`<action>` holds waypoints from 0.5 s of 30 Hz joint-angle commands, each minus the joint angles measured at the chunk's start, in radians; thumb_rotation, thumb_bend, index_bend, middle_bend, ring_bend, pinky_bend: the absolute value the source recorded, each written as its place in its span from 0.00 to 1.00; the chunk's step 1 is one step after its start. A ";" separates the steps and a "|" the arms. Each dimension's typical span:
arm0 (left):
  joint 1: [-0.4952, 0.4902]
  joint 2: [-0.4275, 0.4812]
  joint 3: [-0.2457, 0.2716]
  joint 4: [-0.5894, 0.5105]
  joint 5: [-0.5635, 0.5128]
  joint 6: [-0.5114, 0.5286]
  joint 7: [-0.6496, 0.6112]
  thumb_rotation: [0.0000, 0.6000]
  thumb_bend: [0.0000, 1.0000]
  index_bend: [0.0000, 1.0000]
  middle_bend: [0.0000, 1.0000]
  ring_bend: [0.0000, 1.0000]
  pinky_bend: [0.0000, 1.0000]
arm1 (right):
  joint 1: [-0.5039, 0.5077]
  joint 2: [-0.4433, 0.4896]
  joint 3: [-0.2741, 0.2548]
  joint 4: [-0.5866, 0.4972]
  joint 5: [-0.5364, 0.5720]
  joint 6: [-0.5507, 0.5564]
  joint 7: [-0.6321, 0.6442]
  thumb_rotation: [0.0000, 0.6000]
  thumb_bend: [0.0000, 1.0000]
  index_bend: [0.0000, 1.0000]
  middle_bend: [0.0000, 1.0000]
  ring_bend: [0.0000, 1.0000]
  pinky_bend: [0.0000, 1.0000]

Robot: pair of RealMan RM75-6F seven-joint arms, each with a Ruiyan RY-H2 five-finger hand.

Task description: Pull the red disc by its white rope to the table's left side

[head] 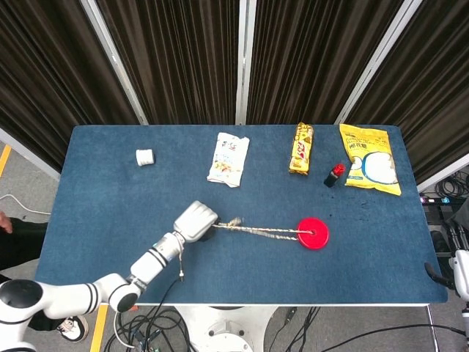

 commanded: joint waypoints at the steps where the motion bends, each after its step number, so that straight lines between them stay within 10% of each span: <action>1: 0.044 0.066 0.009 -0.050 0.010 0.060 0.025 1.00 0.35 0.77 0.93 0.67 0.63 | 0.002 0.001 0.001 -0.008 -0.001 0.001 -0.008 1.00 0.18 0.00 0.01 0.00 0.00; 15: 0.247 0.311 0.005 -0.018 -0.112 0.235 0.021 1.00 0.35 0.77 0.94 0.67 0.64 | 0.013 0.007 -0.002 -0.031 -0.018 -0.003 -0.023 1.00 0.18 0.00 0.01 0.00 0.00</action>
